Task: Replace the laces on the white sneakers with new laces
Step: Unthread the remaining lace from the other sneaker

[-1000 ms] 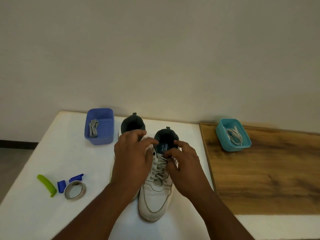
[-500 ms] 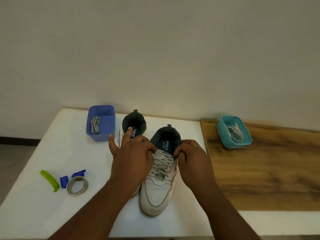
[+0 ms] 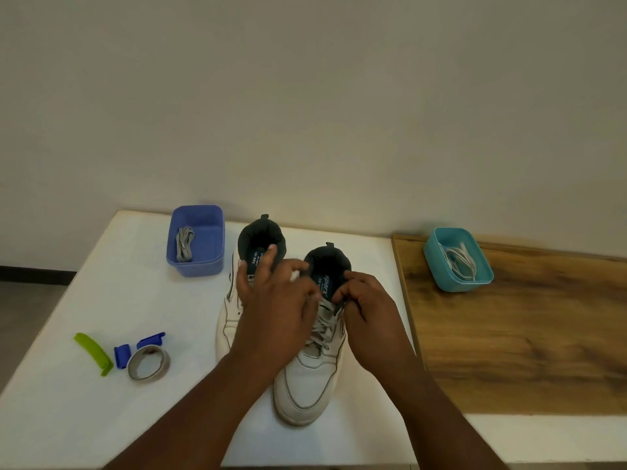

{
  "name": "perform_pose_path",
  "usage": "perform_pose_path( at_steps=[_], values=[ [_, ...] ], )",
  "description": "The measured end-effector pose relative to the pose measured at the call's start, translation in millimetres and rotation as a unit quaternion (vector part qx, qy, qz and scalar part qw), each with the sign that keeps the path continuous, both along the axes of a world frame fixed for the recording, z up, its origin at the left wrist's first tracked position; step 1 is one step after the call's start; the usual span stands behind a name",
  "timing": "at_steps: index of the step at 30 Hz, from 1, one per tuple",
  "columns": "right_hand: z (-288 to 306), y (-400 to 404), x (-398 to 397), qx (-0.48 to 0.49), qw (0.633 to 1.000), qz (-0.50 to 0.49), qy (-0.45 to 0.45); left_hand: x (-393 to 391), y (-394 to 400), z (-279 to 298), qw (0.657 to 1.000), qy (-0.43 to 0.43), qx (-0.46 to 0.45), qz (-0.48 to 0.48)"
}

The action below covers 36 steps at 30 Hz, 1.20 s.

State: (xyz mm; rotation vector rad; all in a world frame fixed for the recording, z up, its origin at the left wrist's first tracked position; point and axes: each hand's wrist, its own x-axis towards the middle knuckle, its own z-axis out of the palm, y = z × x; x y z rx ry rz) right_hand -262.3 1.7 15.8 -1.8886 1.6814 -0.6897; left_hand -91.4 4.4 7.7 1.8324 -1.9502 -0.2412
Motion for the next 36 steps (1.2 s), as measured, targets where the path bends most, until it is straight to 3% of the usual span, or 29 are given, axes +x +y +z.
perform_pose_path(
  at_steps=[3,6,9,12,18,23,29,31,36],
  values=[
    [-1,0,0,0.006,1.000,-0.007,-0.005,9,-2,2,0.995,0.052,-0.043,0.069],
    [-1,1,2,0.008,1.000,-0.012,-0.021,10,0,1,0.998,0.050,-0.027,0.018],
    [2,1,4,0.002,0.999,-0.017,-0.040,1,3,-6,0.999,-0.004,0.000,-0.046],
    [2,1,3,0.009,0.999,-0.022,-0.046,1,0,-11,0.998,-0.039,0.007,-0.049],
    [1,1,1,0.010,0.998,-0.029,-0.053,7,-1,-6,0.997,0.048,-0.022,0.058],
    [1,1,1,0.015,0.997,-0.032,-0.063,21,-1,4,0.987,0.049,-0.058,0.139],
    [-1,2,3,0.008,0.997,-0.036,-0.064,2,3,-2,0.999,-0.024,-0.020,-0.010],
    [-2,2,3,0.009,0.997,-0.035,-0.061,1,3,-9,0.999,-0.041,0.009,-0.016],
    [-2,1,1,0.007,0.998,-0.034,-0.060,6,-2,0,0.993,0.100,-0.034,0.051]
  ],
)
